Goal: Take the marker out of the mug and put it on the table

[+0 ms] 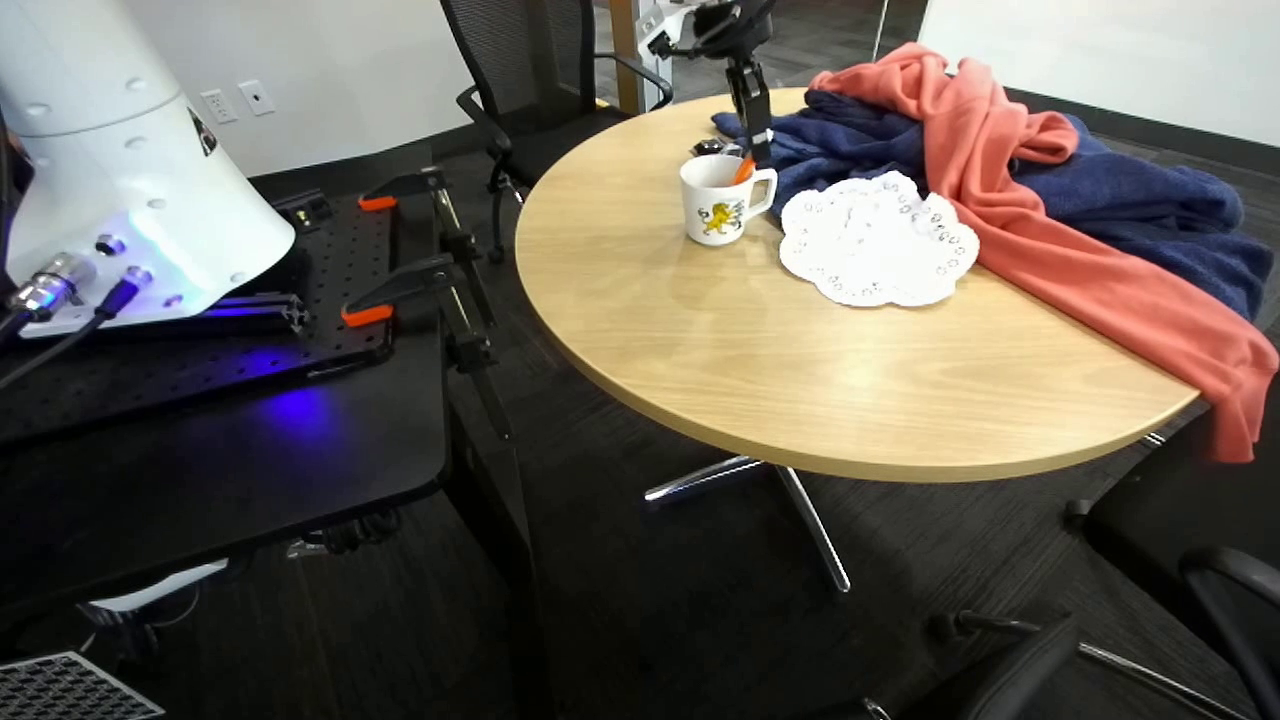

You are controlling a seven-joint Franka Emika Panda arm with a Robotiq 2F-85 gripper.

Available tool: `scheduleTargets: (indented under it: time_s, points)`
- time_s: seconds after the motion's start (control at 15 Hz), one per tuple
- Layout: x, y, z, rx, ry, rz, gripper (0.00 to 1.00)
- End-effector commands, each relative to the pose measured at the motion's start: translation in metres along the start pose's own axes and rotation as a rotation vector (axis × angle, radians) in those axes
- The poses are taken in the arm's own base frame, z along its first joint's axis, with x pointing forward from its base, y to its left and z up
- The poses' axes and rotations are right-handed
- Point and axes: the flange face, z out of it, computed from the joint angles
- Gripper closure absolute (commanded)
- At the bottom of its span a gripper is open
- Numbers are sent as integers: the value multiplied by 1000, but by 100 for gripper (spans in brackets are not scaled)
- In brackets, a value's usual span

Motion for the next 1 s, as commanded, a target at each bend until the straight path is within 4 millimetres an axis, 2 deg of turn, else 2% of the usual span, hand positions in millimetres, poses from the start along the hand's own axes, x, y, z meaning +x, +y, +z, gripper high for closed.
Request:
scheduleTargets:
  time_s: [0.0,0.27,0.53,0.67,0.93]
  points:
    - [-6,2,-45,20,35,45,95]
    - [-10,9,-87,20,65,63,95]
    - [-8,29,-126,11,123,108,95]
    - [-3,43,-137,-4,142,152,95]
    - [2,70,-142,-74,111,249,95]
